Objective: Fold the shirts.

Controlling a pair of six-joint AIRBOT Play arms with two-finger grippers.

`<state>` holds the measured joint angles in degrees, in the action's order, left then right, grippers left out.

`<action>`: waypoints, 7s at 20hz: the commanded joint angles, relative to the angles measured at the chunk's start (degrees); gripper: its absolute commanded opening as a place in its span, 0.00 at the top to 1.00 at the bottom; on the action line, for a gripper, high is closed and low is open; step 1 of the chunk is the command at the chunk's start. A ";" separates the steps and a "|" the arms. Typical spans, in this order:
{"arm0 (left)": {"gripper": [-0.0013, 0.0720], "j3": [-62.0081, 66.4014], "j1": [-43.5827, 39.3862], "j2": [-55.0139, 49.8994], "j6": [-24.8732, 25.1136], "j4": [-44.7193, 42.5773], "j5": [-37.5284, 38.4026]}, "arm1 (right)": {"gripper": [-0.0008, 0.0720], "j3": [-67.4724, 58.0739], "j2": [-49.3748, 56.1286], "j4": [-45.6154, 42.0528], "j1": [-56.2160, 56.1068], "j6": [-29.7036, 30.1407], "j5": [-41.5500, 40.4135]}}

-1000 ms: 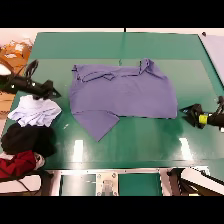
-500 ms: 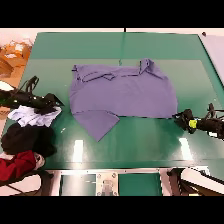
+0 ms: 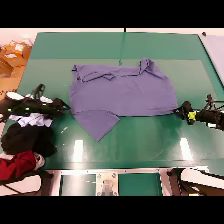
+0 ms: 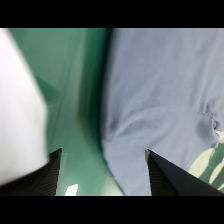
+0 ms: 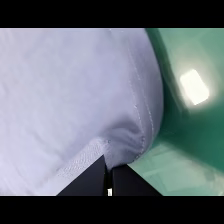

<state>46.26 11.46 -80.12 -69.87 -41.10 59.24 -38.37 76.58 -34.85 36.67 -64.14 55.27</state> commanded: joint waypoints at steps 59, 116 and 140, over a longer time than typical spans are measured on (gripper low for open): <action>0.95 31.82 -5.42 -14.64 5.11 -5.55 -3.76 | 0.97 -47.39 21.90 -23.93 -14.93 -6.67 11.28; 0.95 -20.41 -18.91 22.40 -12.28 -5.38 -4.52 | 0.97 21.27 -21.05 -11.58 -4.68 -13.09 -3.85; 0.95 16.48 -18.91 7.45 -17.03 -16.02 -9.51 | 0.97 -24.09 4.20 -17.90 -18.58 -25.64 -0.02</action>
<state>54.76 -7.49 -63.13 -88.55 -56.69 54.15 -55.75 71.64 -54.22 19.99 -89.43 57.98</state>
